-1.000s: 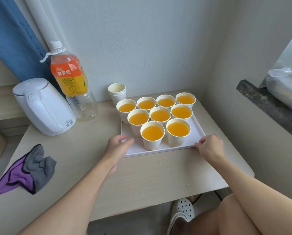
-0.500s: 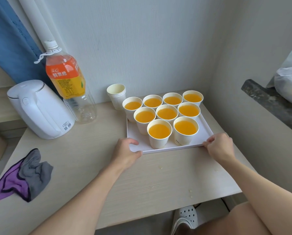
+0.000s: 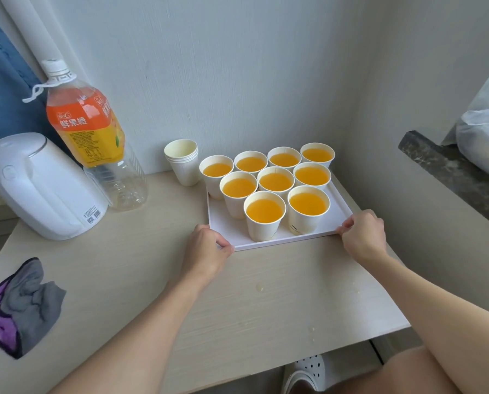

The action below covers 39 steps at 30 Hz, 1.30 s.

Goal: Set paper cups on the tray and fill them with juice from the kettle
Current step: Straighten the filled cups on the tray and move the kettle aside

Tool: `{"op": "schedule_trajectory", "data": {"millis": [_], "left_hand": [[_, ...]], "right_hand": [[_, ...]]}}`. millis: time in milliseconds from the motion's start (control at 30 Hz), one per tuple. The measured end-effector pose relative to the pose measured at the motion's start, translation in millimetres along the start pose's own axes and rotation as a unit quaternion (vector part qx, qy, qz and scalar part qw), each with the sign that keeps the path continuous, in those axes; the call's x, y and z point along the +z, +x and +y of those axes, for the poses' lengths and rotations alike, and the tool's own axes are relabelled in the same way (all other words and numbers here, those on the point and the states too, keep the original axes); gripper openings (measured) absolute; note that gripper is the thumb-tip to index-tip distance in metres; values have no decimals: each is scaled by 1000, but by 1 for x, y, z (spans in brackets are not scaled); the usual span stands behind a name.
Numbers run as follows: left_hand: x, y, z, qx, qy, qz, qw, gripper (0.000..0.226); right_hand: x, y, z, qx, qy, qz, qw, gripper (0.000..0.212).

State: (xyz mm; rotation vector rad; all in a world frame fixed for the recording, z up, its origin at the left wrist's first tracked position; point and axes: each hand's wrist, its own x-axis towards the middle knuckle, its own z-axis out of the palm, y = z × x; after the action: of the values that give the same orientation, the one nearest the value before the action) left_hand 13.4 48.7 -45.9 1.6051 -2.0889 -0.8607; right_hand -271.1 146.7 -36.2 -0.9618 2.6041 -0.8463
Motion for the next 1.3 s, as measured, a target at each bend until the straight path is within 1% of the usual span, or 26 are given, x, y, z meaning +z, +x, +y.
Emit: {"op": "schedule_trajectory", "data": {"millis": [433, 600, 1300], "left_hand": [[3, 30, 4, 5, -18, 4, 1000, 4], [6, 40, 4, -1, -26, 15, 1000, 5], [9, 74, -2, 3, -51, 49, 997, 4]], "right_hand": [[8, 36, -11, -16, -22, -3, 1000, 8], [12, 52, -16, -22, -48, -8, 999, 10], [28, 88, -42, -26, -74, -6, 997, 12]]}}
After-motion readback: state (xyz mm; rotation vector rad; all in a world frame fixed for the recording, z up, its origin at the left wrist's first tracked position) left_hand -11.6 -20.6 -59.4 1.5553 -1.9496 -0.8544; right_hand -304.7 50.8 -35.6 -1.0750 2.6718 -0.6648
